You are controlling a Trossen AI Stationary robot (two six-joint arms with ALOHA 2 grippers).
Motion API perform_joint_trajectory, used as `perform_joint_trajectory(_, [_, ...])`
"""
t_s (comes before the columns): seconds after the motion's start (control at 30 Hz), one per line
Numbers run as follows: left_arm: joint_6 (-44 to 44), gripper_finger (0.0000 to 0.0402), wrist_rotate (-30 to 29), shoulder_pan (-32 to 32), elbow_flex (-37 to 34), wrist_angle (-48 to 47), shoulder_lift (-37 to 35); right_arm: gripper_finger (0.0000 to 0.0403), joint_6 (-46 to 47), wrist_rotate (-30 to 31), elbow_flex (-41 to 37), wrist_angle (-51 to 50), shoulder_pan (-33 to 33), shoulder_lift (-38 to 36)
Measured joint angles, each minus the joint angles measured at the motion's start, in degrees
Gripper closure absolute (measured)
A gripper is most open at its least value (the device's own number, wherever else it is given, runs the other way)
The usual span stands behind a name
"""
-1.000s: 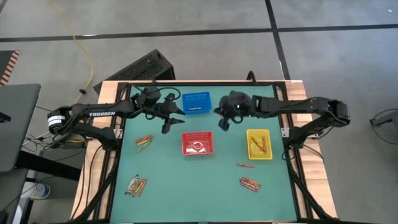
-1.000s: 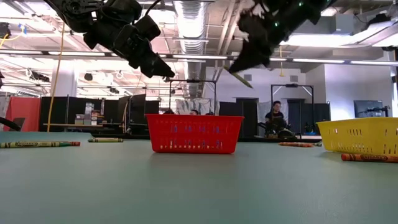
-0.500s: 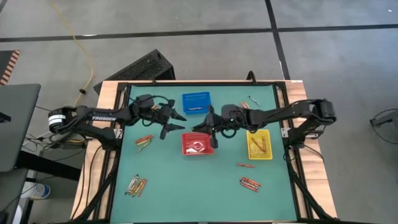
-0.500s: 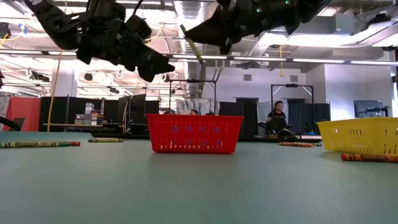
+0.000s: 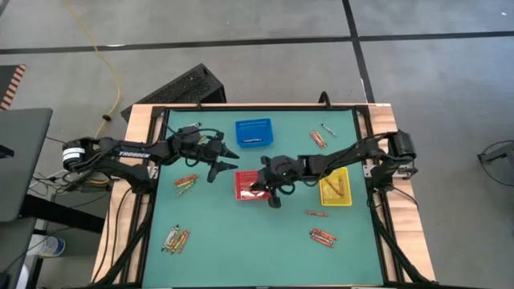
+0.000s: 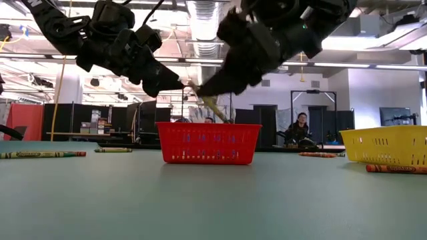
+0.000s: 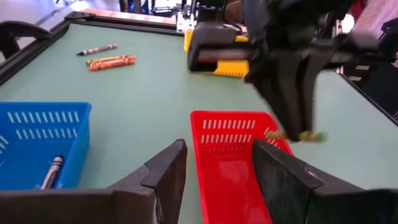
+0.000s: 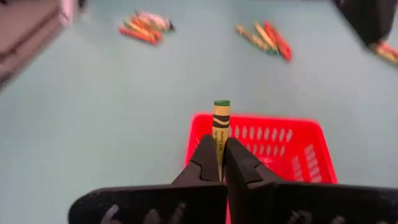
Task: Sort crayons
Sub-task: Put the green crayon into the red bin, then put the black crayon into the blue bin
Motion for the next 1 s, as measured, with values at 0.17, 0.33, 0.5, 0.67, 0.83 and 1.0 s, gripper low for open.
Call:
perform_joint_trajectory(0.17, [-1.28, 0.0230, -0.01, 0.22, 0.06, -0.85, -0.19, 0.0392, -1.37, 3.70, 0.00, -3.94, -0.02, -0.26])
perform_joint_trajectory(0.33, [-2.30, 0.0230, -1.86, -0.22, 3.30, -14.79, -4.00, 0.0363, -1.50, 4.84, 0.00, -5.30, -0.02, -1.59])
perform_joint_trajectory(0.5, [-2.88, 0.0230, -15.15, -6.48, 8.48, -35.27, -7.97, 0.0325, -1.59, 4.93, 0.00, -6.15, -0.34, -1.59])
perform_joint_trajectory(0.67, [-9.40, 0.0230, -22.45, -15.00, 13.83, -48.73, -9.31, 0.0300, -1.70, 4.97, 0.00, -6.24, -1.27, -1.59])
perform_joint_trajectory(0.83, [-18.17, 0.0230, -26.66, -23.75, 18.86, -59.36, -9.17, 0.0294, -1.52, 4.94, 0.00, -7.12, -0.89, -2.07])
perform_joint_trajectory(1.0, [-29.14, 0.0230, -27.41, -32.12, 19.37, -63.94, -9.11, 0.0294, -1.00, 4.89, 0.02, -7.02, 2.41, -2.24])
